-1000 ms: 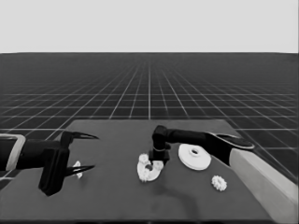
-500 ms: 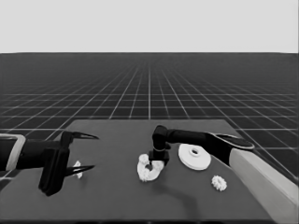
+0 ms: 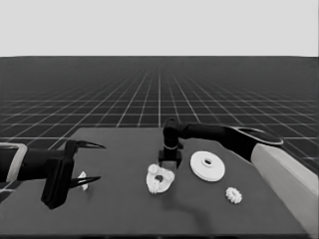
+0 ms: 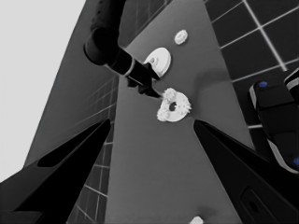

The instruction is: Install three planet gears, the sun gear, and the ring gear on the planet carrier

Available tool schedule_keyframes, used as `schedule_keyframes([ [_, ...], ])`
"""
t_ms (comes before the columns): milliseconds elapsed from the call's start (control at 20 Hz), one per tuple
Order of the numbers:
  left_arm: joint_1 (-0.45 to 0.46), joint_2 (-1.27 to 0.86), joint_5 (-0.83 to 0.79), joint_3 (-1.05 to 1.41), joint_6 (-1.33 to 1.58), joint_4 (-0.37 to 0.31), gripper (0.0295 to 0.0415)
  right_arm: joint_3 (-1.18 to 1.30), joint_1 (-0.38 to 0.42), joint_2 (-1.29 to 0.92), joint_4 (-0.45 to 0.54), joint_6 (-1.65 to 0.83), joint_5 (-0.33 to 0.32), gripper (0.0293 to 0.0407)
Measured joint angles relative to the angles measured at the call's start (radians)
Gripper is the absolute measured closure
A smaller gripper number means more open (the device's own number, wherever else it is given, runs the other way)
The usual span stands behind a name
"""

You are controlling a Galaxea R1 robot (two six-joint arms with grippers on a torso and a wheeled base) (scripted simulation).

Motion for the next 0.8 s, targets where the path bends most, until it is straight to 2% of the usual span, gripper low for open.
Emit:
schedule_keyframes([
  [50, 0.000, 0.000, 0.000, 0.000, 0.000, 0.000, 0.0326, 0.423, -0.004, -0.267, -0.009, 0.068, -0.008, 0.0315],
  [100, 0.000, 0.000, 0.000, 0.000, 0.000, 0.000, 0.0326, 0.596, -0.009, -0.554, -0.010, 0.001, 0.003, 0.0315],
  [200, 0.000, 0.000, 0.000, 0.000, 0.000, 0.000, 0.0326, 0.603, -0.011, -0.801, -0.001, -0.201, 0.039, 0.0315],
  [500, 0.000, 0.000, 0.000, 0.000, 0.000, 0.000, 0.0326, 0.549, -0.010, -0.889, 0.011, -0.336, 0.062, 0.0315],
  [550, 0.000, 0.000, 0.000, 0.000, 0.000, 0.000, 0.0326, 0.516, -0.107, -0.873, -0.073, -0.344, 0.120, 0.0315],
  [600, 0.000, 0.000, 0.000, 0.000, 0.000, 0.000, 0.0326, 0.484, -0.170, -0.856, -0.119, -0.351, 0.157, 0.0315],
  [700, 0.000, 0.000, 0.000, 0.000, 0.000, 0.000, 0.0326, 0.444, -0.223, -0.835, -0.158, -0.359, 0.192, 0.0315],
  [800, 0.000, 0.000, 0.000, 0.000, 0.000, 0.000, 0.0326, 0.428, -0.239, -0.827, -0.170, -0.363, 0.204, 0.0315],
])
